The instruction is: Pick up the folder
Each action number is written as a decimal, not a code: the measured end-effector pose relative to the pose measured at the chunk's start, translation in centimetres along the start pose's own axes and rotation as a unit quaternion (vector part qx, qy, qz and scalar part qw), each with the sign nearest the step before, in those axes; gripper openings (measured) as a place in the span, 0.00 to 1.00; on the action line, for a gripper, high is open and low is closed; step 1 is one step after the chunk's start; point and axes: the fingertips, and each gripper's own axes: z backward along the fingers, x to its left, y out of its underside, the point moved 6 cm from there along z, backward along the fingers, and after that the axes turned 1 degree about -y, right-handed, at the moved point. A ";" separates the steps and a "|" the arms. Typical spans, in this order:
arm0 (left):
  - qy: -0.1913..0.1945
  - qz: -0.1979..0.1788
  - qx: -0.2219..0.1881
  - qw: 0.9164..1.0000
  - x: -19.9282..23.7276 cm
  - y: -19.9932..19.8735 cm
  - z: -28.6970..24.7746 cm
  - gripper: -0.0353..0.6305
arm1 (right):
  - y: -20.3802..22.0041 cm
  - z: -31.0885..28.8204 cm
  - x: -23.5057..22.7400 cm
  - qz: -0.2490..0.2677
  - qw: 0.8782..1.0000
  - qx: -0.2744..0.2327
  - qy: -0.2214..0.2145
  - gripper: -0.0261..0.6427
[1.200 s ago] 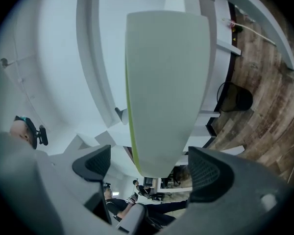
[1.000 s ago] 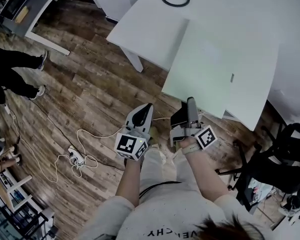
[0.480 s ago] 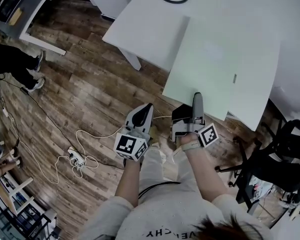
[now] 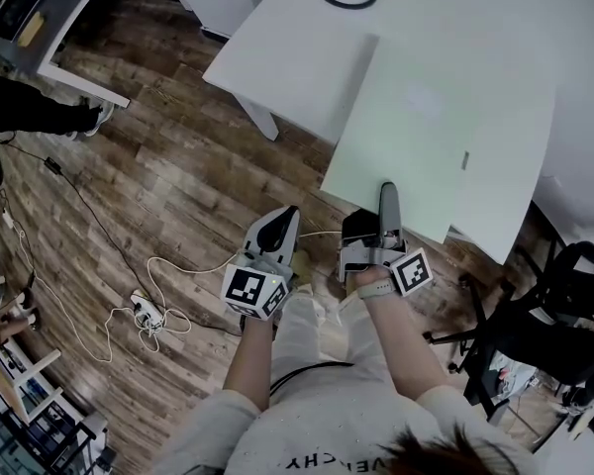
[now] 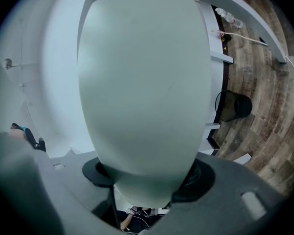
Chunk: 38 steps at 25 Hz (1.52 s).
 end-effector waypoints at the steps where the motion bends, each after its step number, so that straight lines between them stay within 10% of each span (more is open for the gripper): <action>1: 0.000 0.000 0.000 1.000 0.0 0.0 0.0 0.05 | 0.0 0.0 0.0 0.001 1.000 0.000 0.001 0.48; 38: -0.025 -0.023 -0.048 0.998 -7.4 -5.4 0.4 0.05 | -7.5 3.4 7.1 0.163 0.976 0.142 0.003 0.45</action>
